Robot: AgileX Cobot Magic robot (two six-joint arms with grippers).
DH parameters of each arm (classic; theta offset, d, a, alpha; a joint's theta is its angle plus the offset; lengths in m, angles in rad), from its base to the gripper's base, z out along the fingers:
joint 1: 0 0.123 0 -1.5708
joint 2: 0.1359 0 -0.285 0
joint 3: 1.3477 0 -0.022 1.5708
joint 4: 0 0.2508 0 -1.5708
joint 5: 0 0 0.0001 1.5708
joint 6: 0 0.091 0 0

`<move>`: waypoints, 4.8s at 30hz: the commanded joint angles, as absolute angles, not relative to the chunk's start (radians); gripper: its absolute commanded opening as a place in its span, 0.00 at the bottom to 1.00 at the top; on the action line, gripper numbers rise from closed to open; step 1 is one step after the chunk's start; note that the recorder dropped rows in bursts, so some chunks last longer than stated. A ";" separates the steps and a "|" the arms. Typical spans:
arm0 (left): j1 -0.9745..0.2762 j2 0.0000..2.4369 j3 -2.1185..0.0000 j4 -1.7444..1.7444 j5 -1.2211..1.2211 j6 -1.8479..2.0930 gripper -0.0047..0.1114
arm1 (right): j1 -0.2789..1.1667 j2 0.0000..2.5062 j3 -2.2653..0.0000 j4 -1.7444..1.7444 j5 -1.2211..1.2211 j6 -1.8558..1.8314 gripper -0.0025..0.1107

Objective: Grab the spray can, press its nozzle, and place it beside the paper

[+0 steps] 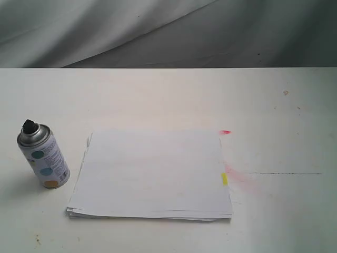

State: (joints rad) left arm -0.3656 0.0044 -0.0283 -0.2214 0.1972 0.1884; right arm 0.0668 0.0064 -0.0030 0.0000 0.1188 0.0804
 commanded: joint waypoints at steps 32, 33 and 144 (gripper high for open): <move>-0.371 1.077 -0.563 -0.378 0.000 0.180 0.04 | 0.060 0.000 0.000 -0.006 0.118 0.083 0.02; -0.371 1.082 -0.553 -0.378 -0.009 0.194 0.04 | 0.060 0.000 0.000 -0.006 0.118 0.083 0.02; -0.371 1.662 -0.051 -0.359 -1.105 0.000 0.82 | 0.060 0.000 0.000 -0.006 0.118 0.083 0.02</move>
State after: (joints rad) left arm -0.3656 1.5882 -0.0400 -0.3634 -0.9990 0.0398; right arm 0.0668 0.0064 -0.0030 0.0000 0.1188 0.0804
